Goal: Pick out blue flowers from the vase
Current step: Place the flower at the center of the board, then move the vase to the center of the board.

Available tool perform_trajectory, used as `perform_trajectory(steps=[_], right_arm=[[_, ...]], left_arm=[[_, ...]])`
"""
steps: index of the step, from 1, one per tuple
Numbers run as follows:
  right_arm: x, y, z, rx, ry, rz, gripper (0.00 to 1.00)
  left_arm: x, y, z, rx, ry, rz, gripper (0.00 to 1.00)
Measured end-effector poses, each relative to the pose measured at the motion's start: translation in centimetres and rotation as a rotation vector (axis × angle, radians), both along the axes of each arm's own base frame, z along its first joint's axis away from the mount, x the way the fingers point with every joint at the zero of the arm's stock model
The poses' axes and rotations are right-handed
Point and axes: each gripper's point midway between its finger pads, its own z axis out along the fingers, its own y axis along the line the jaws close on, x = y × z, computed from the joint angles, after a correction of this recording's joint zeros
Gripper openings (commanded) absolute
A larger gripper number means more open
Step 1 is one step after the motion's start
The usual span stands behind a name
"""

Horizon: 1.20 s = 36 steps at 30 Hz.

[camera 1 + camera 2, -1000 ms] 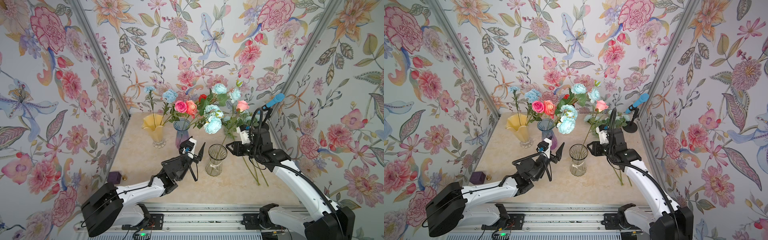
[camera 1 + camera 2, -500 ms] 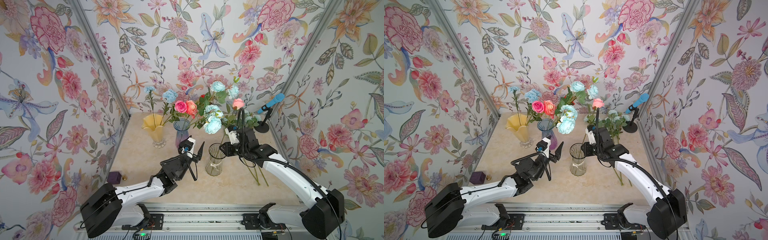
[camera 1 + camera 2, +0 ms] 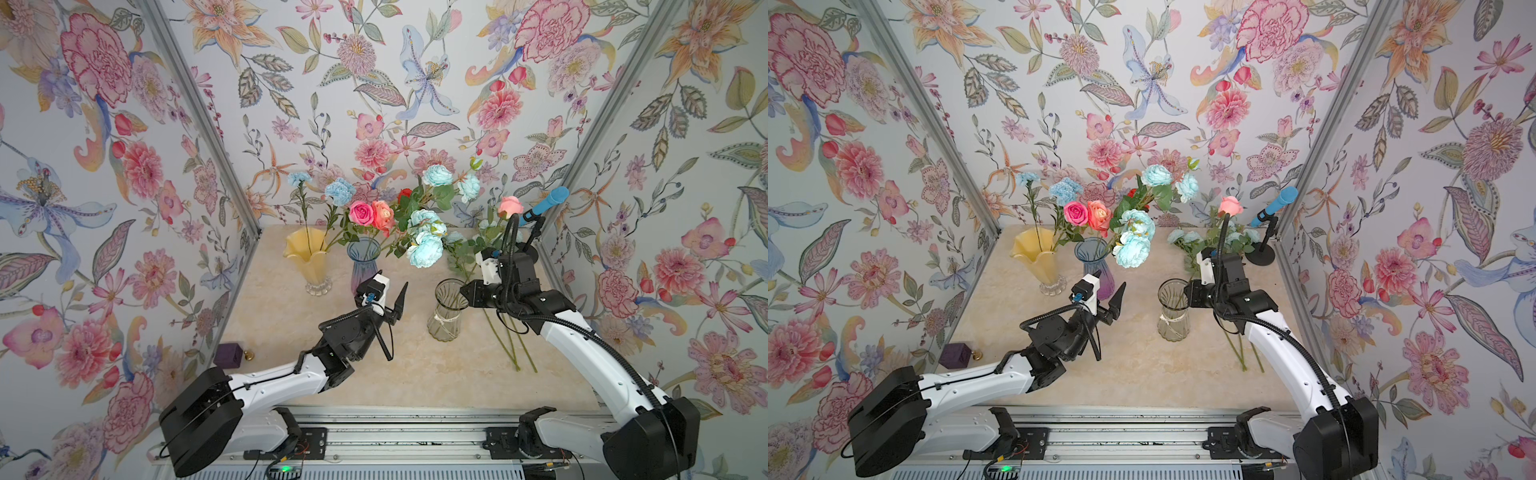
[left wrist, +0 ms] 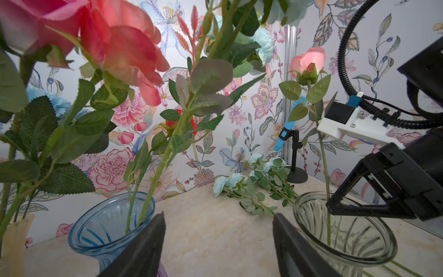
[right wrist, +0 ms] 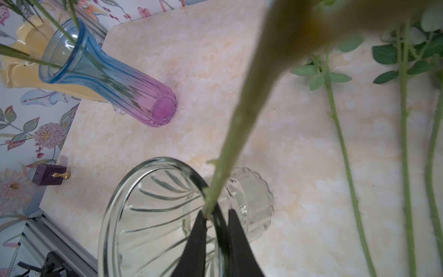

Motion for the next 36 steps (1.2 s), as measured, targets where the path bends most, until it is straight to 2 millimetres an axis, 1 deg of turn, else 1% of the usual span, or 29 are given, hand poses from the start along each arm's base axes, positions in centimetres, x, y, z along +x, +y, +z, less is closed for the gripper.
perform_trajectory(steps=[4,6,8,10,21,27,32,34,36], right_arm=[[1.6,-3.8,-0.1,0.028,0.008,-0.091,0.0],[2.7,-5.2,-0.2,0.046,0.008,-0.123,0.0],[4.0,-5.8,-0.1,0.056,0.006,-0.134,0.0],[5.8,-5.9,0.0,0.067,0.004,-0.132,0.0],[14.9,-4.8,0.2,0.093,-0.028,-0.104,0.0],[19.2,-4.6,0.4,0.077,-0.06,-0.118,0.0],[22.4,-4.4,0.6,0.068,-0.092,-0.129,0.0],[23.4,-4.3,0.6,0.07,-0.1,-0.13,0.07],[24.4,-4.2,0.7,0.073,-0.108,-0.13,0.18]], left_arm=[[0.0,0.0,0.0,-0.003,0.002,-0.001,0.73],[0.0,0.0,0.0,-0.003,0.002,-0.001,0.73],[0.0,0.0,0.0,-0.003,0.002,-0.001,0.73],[0.0,0.0,0.0,-0.003,0.002,-0.001,0.73],[0.1,0.1,0.0,-0.003,0.002,0.003,0.73],[0.2,0.2,0.0,-0.003,0.002,0.006,0.73],[0.2,0.2,0.0,-0.003,0.002,0.008,0.73],[0.2,0.3,0.0,-0.003,0.002,0.009,0.73],[0.3,0.3,0.0,-0.003,0.002,0.01,0.73]])
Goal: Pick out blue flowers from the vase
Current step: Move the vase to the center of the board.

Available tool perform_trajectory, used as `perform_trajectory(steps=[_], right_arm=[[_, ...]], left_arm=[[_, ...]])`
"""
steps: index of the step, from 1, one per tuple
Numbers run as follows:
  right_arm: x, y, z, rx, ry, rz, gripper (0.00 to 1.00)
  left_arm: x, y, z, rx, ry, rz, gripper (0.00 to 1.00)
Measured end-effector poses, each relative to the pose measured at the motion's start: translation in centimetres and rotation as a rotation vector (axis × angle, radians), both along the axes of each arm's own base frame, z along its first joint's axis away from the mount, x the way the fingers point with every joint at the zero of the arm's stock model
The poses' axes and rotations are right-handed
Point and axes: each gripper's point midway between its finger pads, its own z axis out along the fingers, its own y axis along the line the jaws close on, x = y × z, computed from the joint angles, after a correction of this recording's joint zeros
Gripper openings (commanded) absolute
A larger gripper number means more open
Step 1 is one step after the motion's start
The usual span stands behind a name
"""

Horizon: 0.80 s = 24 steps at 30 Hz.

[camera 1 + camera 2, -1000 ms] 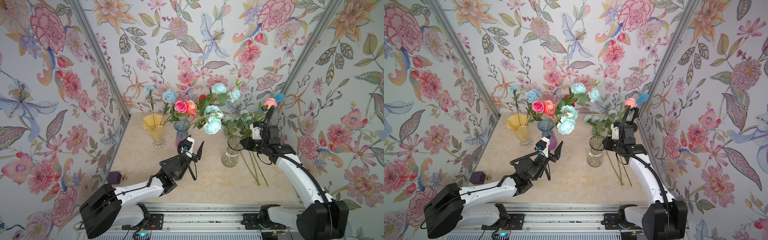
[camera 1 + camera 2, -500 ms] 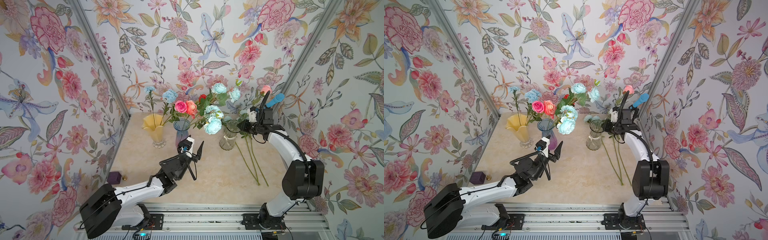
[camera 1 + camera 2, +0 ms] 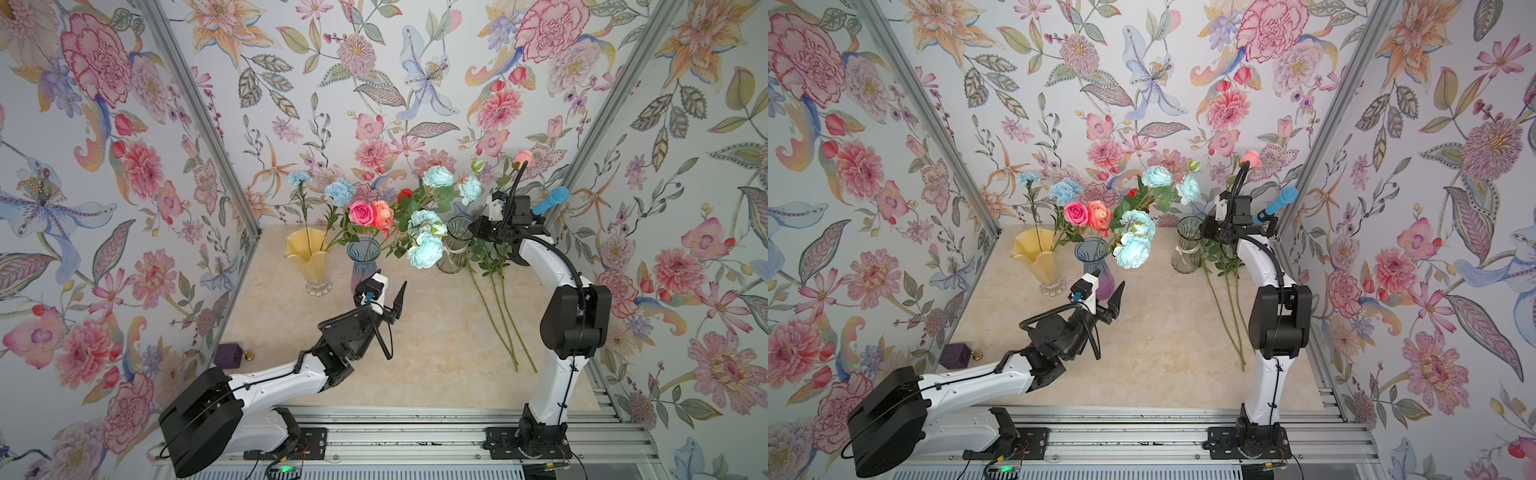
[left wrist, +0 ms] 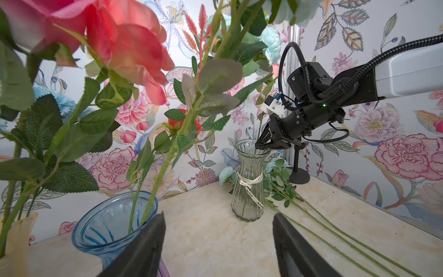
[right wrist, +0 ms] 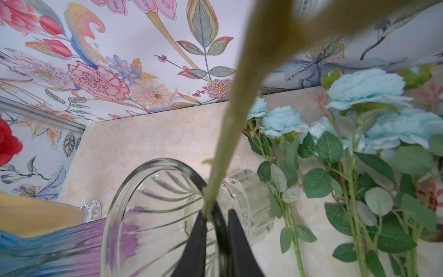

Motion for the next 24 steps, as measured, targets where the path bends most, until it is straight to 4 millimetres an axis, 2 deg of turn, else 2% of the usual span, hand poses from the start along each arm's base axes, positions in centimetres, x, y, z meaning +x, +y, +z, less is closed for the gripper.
perform_trajectory(steps=[6,10,14,18,24], right_arm=[[0.9,0.1,-0.2,-0.002,-0.009,0.003,0.45],[0.8,0.1,-0.2,0.005,-0.005,0.005,0.57],[0.0,0.0,0.6,0.01,-0.005,0.005,0.65],[-2.6,-0.1,3.0,0.014,-0.03,0.008,0.66],[-9.7,-0.6,8.6,0.023,-0.154,0.009,0.67]], left_arm=[[0.1,0.1,0.0,0.0,0.0,0.003,0.73],[0.0,0.3,-0.1,0.001,0.001,0.007,0.73],[-0.3,1.0,0.0,-0.005,-0.002,0.025,0.72],[-0.7,2.2,0.5,-0.033,-0.017,0.049,0.72],[-1.9,6.1,1.2,-0.109,-0.051,0.137,0.71]])
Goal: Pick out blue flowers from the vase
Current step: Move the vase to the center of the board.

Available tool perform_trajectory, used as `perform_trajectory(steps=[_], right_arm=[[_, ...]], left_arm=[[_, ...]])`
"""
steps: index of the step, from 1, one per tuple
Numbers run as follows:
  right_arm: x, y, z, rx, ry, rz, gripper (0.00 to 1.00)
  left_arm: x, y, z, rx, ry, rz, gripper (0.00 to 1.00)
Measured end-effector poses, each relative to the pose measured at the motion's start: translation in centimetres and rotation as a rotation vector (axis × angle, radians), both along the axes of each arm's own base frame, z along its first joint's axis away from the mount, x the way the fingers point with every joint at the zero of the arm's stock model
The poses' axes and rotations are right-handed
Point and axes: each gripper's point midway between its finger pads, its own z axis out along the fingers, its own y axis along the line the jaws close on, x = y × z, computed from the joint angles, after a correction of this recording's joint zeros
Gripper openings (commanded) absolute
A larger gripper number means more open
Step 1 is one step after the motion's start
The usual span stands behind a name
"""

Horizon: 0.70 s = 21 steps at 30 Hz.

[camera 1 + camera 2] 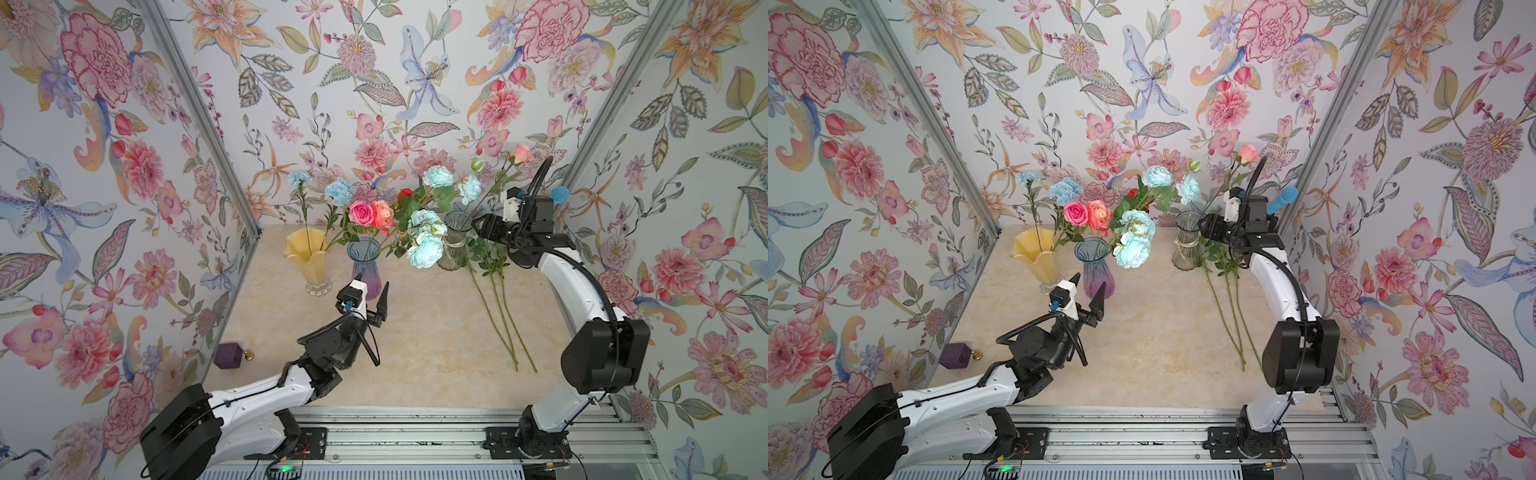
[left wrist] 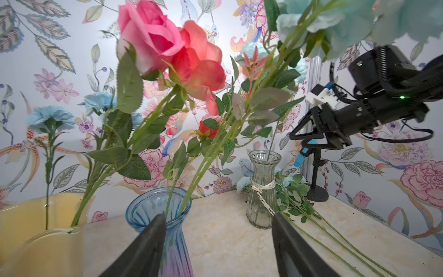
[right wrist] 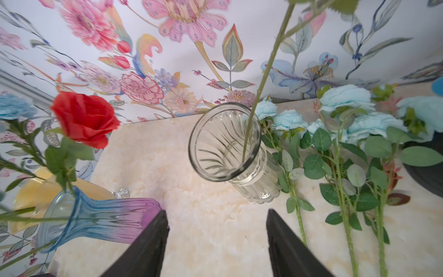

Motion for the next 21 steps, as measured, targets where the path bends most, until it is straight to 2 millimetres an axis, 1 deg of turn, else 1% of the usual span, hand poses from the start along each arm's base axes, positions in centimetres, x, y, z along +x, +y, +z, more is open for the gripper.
perform_trajectory(steps=[3,4,6,7,9,11,12,14,16,18,21], right_arm=[[-4.5,-0.1,1.3,0.007,-0.073,0.007,0.69],[-6.0,0.1,1.4,0.01,-0.093,0.016,0.68],[-8.4,1.1,1.4,0.014,-0.131,0.044,0.65],[-9.7,2.0,1.3,0.018,-0.152,0.065,0.63],[-12.1,4.5,0.6,0.032,-0.196,0.125,0.58],[-14.2,7.2,-0.8,0.049,-0.242,0.19,0.59],[-14.9,8.4,-2.0,0.053,-0.252,0.214,0.62],[-15.9,10.5,-5.3,0.035,-0.236,0.251,0.66],[-15.8,11.9,-8.0,-0.008,-0.2,0.271,0.69],[-15.0,12.5,-9.5,-0.044,-0.19,0.271,0.7],[-14.1,12.4,-10.4,-0.066,-0.185,0.256,0.7]], left_arm=[[-0.2,2.9,0.1,-0.049,-0.007,0.079,0.71],[-0.1,4.0,0.1,-0.068,-0.006,0.11,0.71],[0.3,5.8,0.2,-0.103,0.001,0.158,0.71],[0.7,6.9,0.2,-0.124,0.008,0.187,0.71],[1.4,8.8,0.2,-0.162,0.02,0.223,0.71],[2.4,10.7,-0.1,-0.189,0.048,0.25,0.71],[3.0,11.2,-0.3,-0.198,0.065,0.255,0.7],[4.3,11.6,-0.3,-0.206,0.107,0.248,0.7],[5.7,11.0,-0.1,-0.205,0.152,0.219,0.69],[7.1,9.7,0.2,-0.198,0.198,0.178,0.66],[9.0,7.6,0.1,-0.174,0.265,0.116,0.65]])
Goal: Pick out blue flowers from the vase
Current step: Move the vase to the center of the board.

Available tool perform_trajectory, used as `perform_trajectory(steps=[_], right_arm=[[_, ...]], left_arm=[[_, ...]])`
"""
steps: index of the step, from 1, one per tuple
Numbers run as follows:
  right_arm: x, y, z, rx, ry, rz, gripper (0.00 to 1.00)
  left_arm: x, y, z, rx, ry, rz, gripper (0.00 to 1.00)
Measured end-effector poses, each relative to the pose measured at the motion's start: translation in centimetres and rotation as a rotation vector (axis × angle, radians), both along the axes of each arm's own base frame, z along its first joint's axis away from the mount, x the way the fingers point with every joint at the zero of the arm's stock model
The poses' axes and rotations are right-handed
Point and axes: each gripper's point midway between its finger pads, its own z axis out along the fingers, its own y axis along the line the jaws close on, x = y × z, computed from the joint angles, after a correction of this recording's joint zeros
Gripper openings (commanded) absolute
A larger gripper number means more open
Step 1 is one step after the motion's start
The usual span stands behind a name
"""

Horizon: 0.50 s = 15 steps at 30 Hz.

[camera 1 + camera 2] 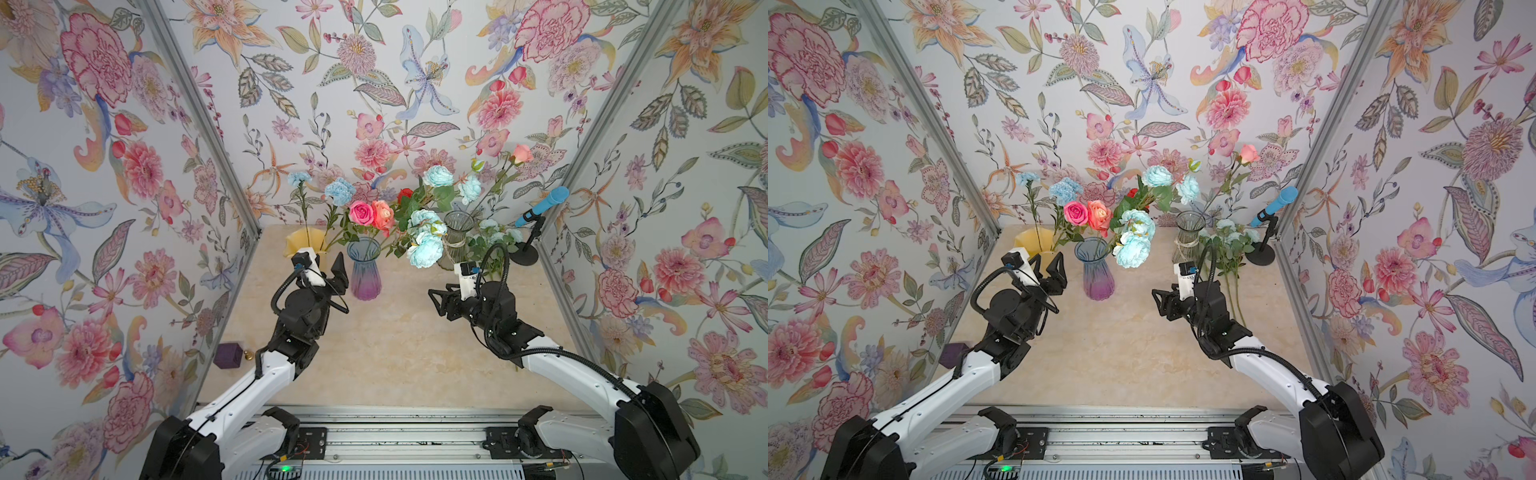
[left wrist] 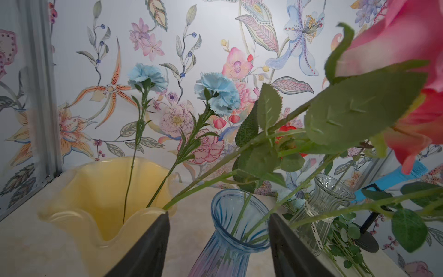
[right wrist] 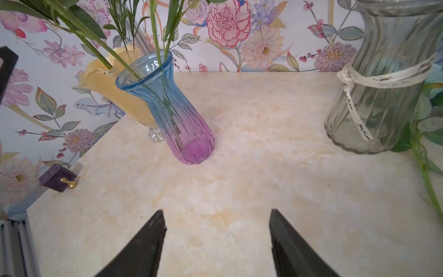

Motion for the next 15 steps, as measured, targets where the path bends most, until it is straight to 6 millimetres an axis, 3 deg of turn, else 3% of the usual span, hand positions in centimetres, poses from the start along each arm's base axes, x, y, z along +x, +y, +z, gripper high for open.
perform_trajectory(steps=[8,12,15], right_arm=[[1.0,-3.6,3.4,0.058,-0.117,-0.103,0.72],[1.7,-5.6,3.6,0.083,-0.124,-0.161,0.71],[1.7,-5.7,3.5,0.096,-0.117,-0.162,0.71]], left_arm=[[3.9,-2.8,-2.4,0.064,0.173,-0.046,0.62],[5.1,-2.9,-2.3,0.087,0.209,-0.023,0.6],[6.0,-3.0,-2.5,0.101,0.233,-0.011,0.58]])
